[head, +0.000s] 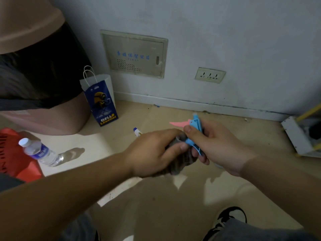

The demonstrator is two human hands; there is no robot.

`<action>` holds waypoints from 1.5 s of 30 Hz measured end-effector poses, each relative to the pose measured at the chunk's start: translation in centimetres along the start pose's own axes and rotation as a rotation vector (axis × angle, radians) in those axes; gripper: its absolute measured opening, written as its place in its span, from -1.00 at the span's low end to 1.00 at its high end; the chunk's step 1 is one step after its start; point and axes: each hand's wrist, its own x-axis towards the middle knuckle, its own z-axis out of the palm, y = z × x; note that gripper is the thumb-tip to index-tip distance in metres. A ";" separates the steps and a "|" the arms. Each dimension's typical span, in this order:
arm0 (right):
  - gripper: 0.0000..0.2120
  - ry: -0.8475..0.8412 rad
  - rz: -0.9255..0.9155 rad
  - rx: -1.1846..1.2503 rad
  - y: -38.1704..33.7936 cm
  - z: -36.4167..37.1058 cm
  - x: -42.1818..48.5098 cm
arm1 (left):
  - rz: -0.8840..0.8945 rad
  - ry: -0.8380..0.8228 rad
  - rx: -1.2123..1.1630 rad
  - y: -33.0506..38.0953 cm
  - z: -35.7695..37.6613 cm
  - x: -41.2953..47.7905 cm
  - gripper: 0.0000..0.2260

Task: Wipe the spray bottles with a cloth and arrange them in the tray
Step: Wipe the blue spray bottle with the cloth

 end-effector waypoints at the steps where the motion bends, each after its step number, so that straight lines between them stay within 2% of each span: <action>1: -0.78 0.005 -0.017 -0.002 -0.1 -0.1 0.0 | -0.074 -0.035 -0.064 -0.9 -0.5 0.3 -0.64; 4: -0.84 0.066 -0.044 -0.039 -0.2 -0.6 0.1 | -0.512 0.008 -0.390 -2.4 -0.9 1.2 -0.53; 5: -0.85 0.080 -0.043 -0.047 0.0 -0.7 0.2 | -0.554 0.023 -0.369 -1.9 -0.3 1.0 -0.52; 6: -0.84 0.086 -0.036 -0.044 0.1 -0.7 0.3 | -0.495 0.050 -0.239 -1.0 0.6 0.7 -0.52; 8: -0.82 0.073 -0.019 -0.015 0.4 -0.5 0.4 | -0.187 0.179 0.074 1.0 1.7 -0.1 -0.60; 9: -0.81 0.061 -0.017 -0.004 0.5 -0.3 0.4 | -0.051 0.205 0.146 1.3 1.8 -0.3 -0.64; 11: -0.80 0.048 -0.019 0.000 0.4 0.1 0.4 | 0.074 0.158 0.149 0.0 1.2 0.2 -0.68; 12: -0.81 0.057 -0.020 0.006 0.1 0.2 0.3 | 0.037 0.131 0.103 -1.0 1.0 0.4 -0.70; 13: -0.81 0.079 -0.019 0.020 0.0 0.1 0.2 | -0.063 0.118 0.019 -1.9 0.8 0.6 -0.68; 15: -0.78 0.147 -0.007 0.057 -0.1 -0.2 0.1 | -0.372 0.146 -0.253 -2.7 0.5 0.8 -0.60; 18: -0.77 0.243 0.047 0.134 -0.2 -0.4 -0.6 | -0.869 0.179 -0.968 -2.6 0.8 1.0 -0.60; 19: -0.77 0.269 0.060 0.160 -0.3 -0.5 -0.9 | -0.963 0.162 -1.183 -2.1 0.7 1.0 -0.59; 21: -0.78 0.335 0.082 0.187 -0.5 -0.8 -1.5 | -0.959 0.099 -1.356 -0.8 0.7 1.1 -0.54; 24: -0.75 0.419 0.106 0.202 -0.6 -0.9 -2.5 | -0.962 0.163 -1.232 0.3 1.1 1.3 -0.54; 28: -0.77 0.462 0.057 0.156 -0.5 0.9 -3.8 | -1.069 0.236 -0.815 0.7 1.7 1.4 -0.44; 30: -0.77 0.477 0.016 0.086 -0.5 1.5 -4.0 | -1.129 0.234 -0.792 0.9 2.0 1.0 -0.49; 32: -0.81 0.497 -0.016 0.014 -0.5 2.0 -3.9 | -1.140 0.226 -0.935 1.7 1.9 0.5 -0.57; 35: -0.84 0.527 -0.092 -0.145 -0.4 3.6 -3.5 | -1.208 0.322 -1.370 1.8 2.8 0.6 -0.75; 37: -0.92 0.527 -0.121 -0.215 -0.1 5.6 -3.4 | -1.292 0.432 -1.578 0.2 4.1 1.1 -0.71; 38: -0.92 0.532 -0.124 -0.224 0.3 6.6 -3.3 | -1.303 0.436 -1.605 0.8 3.5 1.1 -0.74; 40: -0.83 0.558 -0.083 -0.229 1.4 8.2 -2.8 | -1.256 0.411 -1.574 3.3 1.5 1.0 -0.94; 43: -0.85 0.593 -0.036 -0.215 2.8 9.0 -1.8 | -1.161 0.335 -1.501 4.9 1.3 1.8 -0.72; 45: -0.88 0.588 -0.031 -0.212 4.0 8.4 -1.2 | -1.147 0.257 -1.418 4.8 2.4 1.9 -0.70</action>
